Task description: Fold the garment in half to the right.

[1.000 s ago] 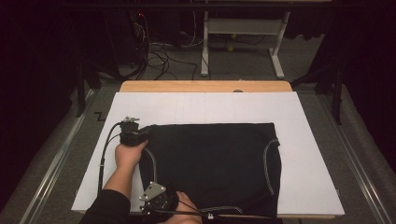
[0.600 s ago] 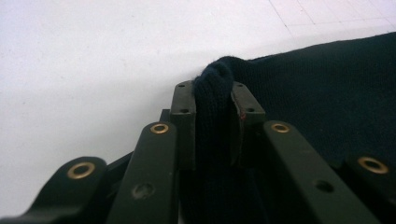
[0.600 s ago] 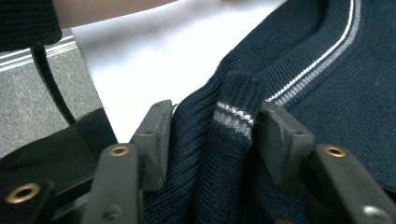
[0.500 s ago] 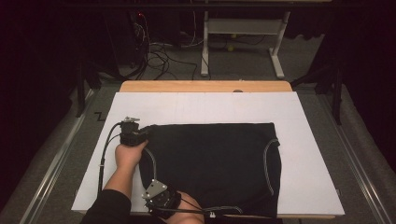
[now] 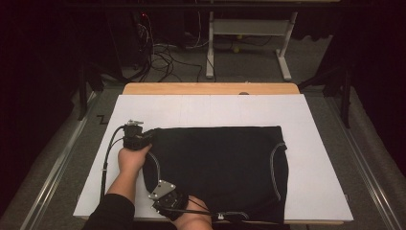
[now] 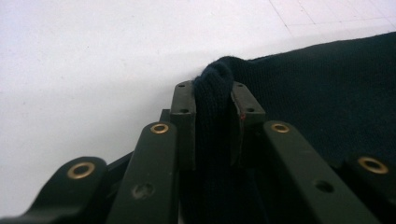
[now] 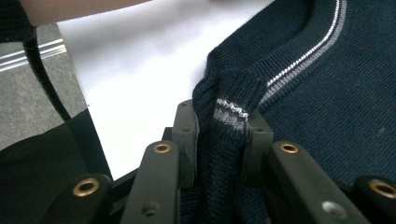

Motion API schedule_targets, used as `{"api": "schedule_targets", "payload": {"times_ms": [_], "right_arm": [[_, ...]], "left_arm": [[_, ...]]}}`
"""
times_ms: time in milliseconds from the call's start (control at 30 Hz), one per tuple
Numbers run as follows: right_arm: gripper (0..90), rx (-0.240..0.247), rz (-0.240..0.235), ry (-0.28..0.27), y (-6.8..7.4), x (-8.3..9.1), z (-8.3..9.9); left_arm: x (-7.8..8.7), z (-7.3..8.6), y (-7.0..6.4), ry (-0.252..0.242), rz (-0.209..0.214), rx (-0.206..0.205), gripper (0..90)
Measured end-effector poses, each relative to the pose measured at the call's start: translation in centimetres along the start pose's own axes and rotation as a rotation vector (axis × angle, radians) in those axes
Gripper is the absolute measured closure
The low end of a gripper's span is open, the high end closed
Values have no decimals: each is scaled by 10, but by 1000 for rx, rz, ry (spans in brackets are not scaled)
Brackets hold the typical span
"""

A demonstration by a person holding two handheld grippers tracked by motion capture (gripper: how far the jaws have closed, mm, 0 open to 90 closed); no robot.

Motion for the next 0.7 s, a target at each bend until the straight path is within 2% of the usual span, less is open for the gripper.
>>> {"api": "schedule_targets", "payload": {"times_ms": [233,400,600,700], "right_arm": [[742,6,-18,-17,-1,1,0],[747,16,-26,-25,-1,4,0],[748,11,-29,-75,0,11,-3],[747,23,-14,-96,0,16,-5]], "left_arm": [[0,0,0,-1,5,2,714],[0,0,1,3,22,25,714],[0,0,2,4,35,36,714],[0,0,2,3,29,32,713]]}}
Point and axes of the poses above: each handheld gripper's, and its own axes: x roughly backward along the jaws, z roughly out of its underside, y roughly to its left, the point moved 8 cm from there along -x, roughly forward along the jaws, and after that the axes turned 13 degrees about -z, right-handed, at the moved point
